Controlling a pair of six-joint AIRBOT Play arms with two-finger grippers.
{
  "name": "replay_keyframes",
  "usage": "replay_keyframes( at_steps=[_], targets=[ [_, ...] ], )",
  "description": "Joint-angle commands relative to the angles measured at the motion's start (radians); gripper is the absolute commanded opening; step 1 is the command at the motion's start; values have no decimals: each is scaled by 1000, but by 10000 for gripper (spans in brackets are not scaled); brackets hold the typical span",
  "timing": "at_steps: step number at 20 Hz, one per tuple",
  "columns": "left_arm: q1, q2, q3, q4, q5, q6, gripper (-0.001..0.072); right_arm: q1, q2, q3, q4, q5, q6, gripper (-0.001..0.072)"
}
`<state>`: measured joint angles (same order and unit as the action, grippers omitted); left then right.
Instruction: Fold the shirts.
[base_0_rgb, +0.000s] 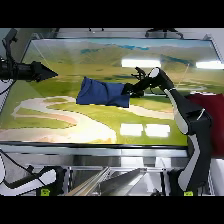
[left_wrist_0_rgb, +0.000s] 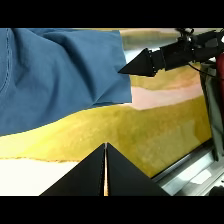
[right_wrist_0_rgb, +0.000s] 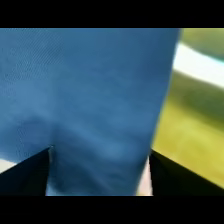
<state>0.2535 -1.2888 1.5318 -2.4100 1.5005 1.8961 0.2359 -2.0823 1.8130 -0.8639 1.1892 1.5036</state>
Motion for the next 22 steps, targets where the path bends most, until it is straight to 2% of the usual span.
replay_keyframes(
  at_steps=[1, 2, 3, 4, 6, 9, 14, 20, 22],
  targets=[
    [1, 0, 0, 2, -3, 0, 17, 40, -42, 1, 59, -60, -67, 316],
    [0, 0, 0, 2, -2, 0, 17, 45, -39, 14, 88, -53, -88, 222],
    [0, 0, 0, 2, 0, 0, 17, 46, -29, 35, 98, -36, -86, 166],
    [1, 0, 0, 2, 1, -1, 17, 46, -10, 56, 92, -22, -86, 21],
    [0, 0, 0, 2, 3, -1, 17, 42, 71, 104, 32, -23, -53, 21],
    [0, 0, 0, 2, 3, -1, 17, 12, 202, 203, -140, -22, 40, 19],
    [0, 0, 0, 2, 4, -1, 17, -193, 424, 252, -351, 10, 197, 19],
    [1, 0, 0, 2, 23, -1, 17, -618, 575, 248, -382, 337, 306, 19],
    [0, 0, 0, 2, 23, -1, 17, -726, 629, 210, -382, 406, 333, 19]
  ],
)
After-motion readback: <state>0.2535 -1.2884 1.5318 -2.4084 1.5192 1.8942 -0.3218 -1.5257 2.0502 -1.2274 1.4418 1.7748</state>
